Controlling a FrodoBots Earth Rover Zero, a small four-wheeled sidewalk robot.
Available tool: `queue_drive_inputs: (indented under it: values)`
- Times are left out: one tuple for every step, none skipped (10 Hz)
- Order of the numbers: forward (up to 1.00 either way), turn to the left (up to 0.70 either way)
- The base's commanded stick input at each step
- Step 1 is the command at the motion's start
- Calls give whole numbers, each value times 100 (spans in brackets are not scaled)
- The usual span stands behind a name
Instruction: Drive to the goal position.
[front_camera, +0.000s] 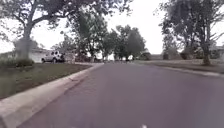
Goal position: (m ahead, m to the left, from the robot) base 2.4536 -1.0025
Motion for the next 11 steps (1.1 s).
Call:
queue_drive_inputs:
  values:
    - [100,2]
    - [100,2]
    - [100,2]
    - [100,2]
    - [100,2]
    - [100,2]
    - [100,2]
    - [100,2]
    - [100,2]
    - [100,2]
    - [100,2]
